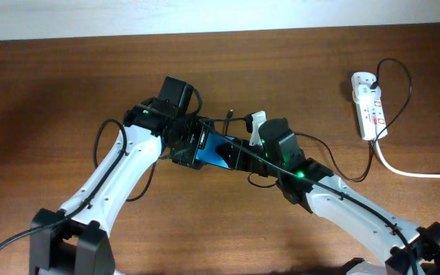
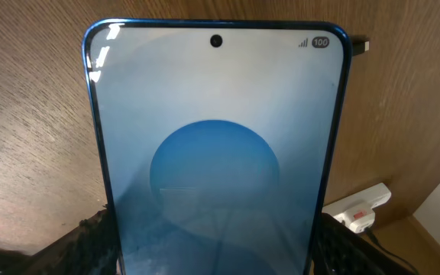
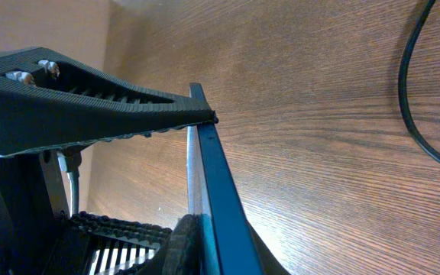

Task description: Plug charger to phone and switch on socket

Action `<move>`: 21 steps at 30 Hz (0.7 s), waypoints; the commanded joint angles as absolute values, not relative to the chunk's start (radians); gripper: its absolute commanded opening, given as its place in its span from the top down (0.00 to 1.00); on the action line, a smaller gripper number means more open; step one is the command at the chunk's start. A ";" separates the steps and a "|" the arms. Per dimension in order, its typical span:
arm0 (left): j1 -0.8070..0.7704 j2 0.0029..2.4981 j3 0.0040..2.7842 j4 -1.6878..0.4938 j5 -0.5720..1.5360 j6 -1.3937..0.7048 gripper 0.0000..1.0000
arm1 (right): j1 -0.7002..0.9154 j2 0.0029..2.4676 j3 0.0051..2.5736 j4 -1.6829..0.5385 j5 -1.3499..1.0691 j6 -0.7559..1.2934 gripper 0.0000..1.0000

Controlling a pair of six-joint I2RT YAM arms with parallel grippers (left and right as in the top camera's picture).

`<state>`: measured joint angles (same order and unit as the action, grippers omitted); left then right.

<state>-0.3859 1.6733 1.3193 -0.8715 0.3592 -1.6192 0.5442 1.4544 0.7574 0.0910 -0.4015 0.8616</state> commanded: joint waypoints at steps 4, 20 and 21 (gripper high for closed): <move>-0.386 1.641 1.323 -0.867 0.404 -1.630 0.49 | 0.550 1.466 0.769 0.095 -0.414 0.878 0.86; -0.371 1.641 1.323 -0.656 0.443 -1.278 0.02 | 0.364 1.465 0.769 0.148 -0.552 0.926 0.96; -0.365 1.641 1.323 -0.609 0.479 -1.220 0.03 | 0.329 1.463 0.769 0.147 -0.584 0.934 0.96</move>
